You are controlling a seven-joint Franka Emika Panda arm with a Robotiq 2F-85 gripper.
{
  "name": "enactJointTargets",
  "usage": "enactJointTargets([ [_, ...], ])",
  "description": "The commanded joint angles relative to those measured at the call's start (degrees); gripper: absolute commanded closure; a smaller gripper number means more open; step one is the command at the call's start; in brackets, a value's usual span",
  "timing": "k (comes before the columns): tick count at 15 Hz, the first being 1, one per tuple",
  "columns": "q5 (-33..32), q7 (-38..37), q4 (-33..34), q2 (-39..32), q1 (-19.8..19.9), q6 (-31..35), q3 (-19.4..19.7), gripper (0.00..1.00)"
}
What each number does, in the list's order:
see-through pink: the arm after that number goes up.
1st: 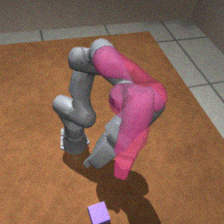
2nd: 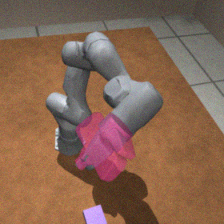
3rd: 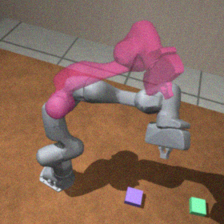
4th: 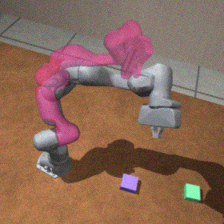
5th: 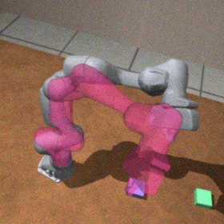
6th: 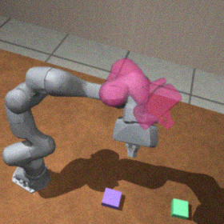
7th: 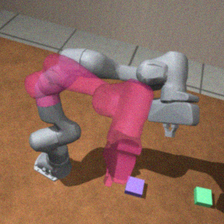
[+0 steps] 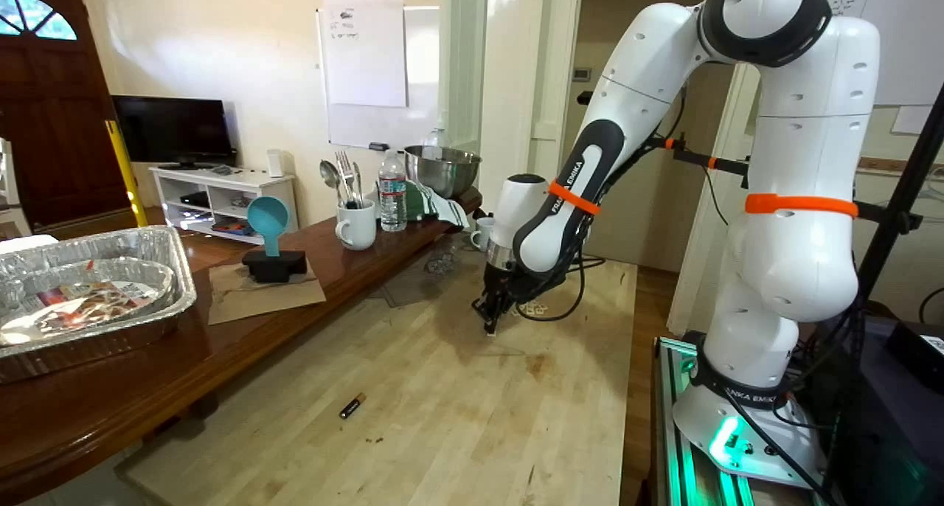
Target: Spell the word 'Met'.
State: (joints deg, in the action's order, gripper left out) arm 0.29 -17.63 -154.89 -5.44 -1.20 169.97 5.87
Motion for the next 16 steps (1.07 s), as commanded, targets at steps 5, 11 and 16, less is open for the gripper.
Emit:
enactJointTargets([
  [5,-3.53,-2.53,-2.93,0.48,-0.75,2.58,0.39,1.00],
  [11,-0.17,1.44,-2.45,2.85,0.26,1.93,-1.82,1.00],
  [16,2.04,2.32,-4.05,6.46,0.79,2.39,-2.60,1.00],
])
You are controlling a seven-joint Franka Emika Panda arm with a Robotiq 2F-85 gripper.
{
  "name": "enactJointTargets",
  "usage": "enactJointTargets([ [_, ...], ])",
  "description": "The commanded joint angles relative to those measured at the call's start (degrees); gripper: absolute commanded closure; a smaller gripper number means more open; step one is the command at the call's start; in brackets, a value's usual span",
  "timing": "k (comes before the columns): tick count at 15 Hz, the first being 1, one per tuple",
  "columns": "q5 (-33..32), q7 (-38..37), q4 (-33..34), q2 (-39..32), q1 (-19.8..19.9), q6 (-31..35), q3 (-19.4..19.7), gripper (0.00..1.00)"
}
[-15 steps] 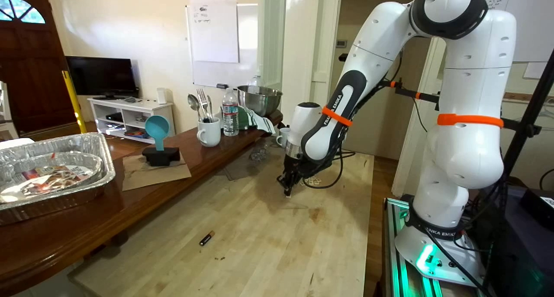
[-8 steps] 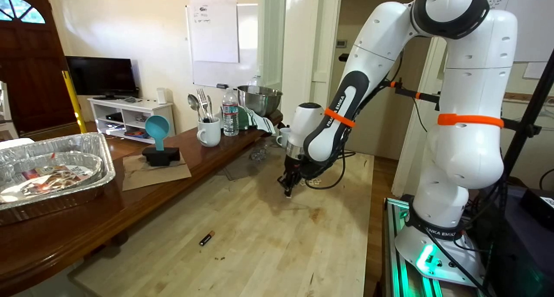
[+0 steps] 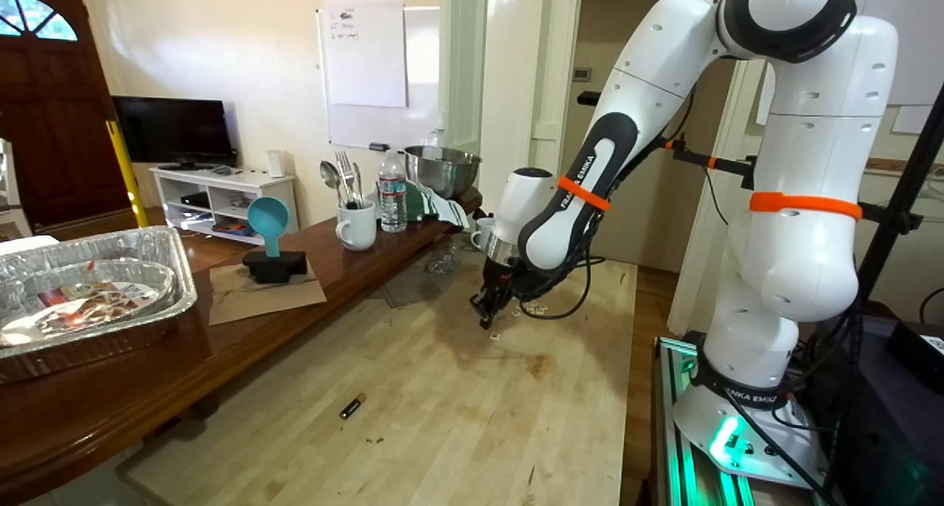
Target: Spell the word 'Met'.
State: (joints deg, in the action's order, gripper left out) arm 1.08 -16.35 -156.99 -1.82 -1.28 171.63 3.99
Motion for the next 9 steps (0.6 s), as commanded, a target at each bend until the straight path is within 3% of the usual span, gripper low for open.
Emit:
enactJointTargets([
  [1,0.52,0.46,-0.21,2.13,1.23,-0.40,-0.42,1.00],
  [9,-8.24,-3.25,-0.63,4.21,6.40,-3.62,4.83,1.00],
])
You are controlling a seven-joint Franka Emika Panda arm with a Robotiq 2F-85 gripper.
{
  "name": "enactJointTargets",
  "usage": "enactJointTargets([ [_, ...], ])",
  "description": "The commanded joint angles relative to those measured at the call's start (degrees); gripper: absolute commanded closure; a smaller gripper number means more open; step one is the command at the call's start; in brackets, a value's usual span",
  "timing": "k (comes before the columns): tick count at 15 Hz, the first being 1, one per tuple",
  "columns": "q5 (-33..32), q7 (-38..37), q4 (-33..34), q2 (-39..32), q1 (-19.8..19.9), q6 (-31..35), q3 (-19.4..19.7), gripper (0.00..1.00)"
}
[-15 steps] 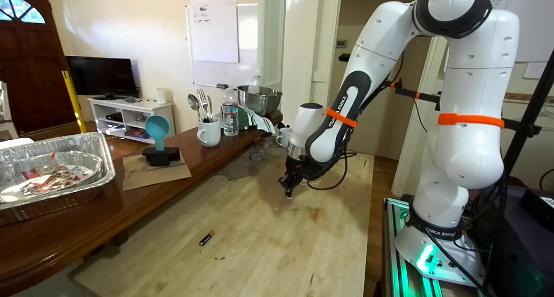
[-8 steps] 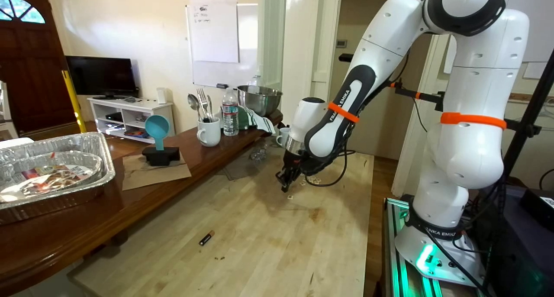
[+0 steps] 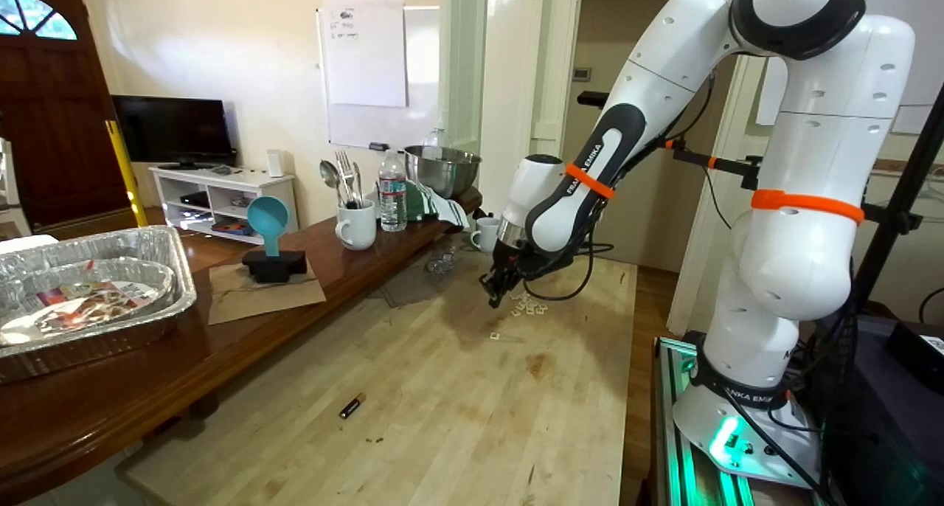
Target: Spell the word 'Met'.
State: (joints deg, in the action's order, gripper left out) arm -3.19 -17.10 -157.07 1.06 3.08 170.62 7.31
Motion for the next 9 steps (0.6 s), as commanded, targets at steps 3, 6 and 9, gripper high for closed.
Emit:
enactJointTargets([
  [3,-6.97,-4.04,-0.04,0.52,3.76,-3.79,2.85,1.00],
  [6,-9.70,-5.67,0.00,0.43,6.30,-5.37,2.40,1.00],
  [9,-11.88,-7.16,0.01,0.48,7.38,-7.05,2.45,1.00],
])
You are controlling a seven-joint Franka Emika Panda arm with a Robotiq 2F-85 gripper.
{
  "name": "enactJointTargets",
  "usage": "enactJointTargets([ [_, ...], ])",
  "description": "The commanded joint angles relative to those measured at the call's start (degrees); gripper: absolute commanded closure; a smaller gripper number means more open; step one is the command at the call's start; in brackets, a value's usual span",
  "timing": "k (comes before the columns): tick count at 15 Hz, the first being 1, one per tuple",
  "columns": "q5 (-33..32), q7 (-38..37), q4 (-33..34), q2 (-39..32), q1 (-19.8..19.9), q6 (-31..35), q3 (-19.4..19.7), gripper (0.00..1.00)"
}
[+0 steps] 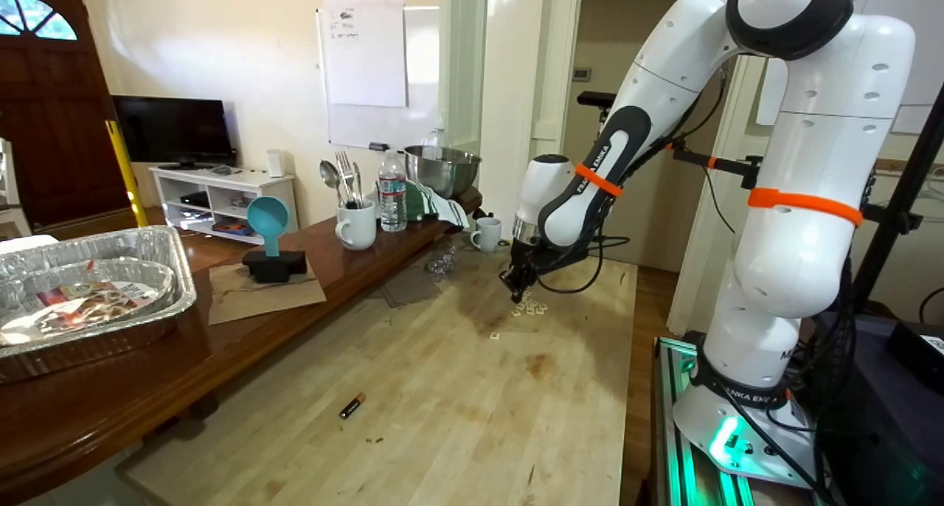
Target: Spell the word 'Met'.
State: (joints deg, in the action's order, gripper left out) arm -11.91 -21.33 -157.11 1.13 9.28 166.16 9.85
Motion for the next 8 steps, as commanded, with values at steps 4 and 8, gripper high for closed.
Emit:
enactJointTargets([
  [4,-2.51,-2.27,0.05,-0.35,1.34,-3.06,-0.24,1.00],
  [8,0.00,-0.77,0.02,-1.66,0.81,-1.78,-0.35,1.00],
])
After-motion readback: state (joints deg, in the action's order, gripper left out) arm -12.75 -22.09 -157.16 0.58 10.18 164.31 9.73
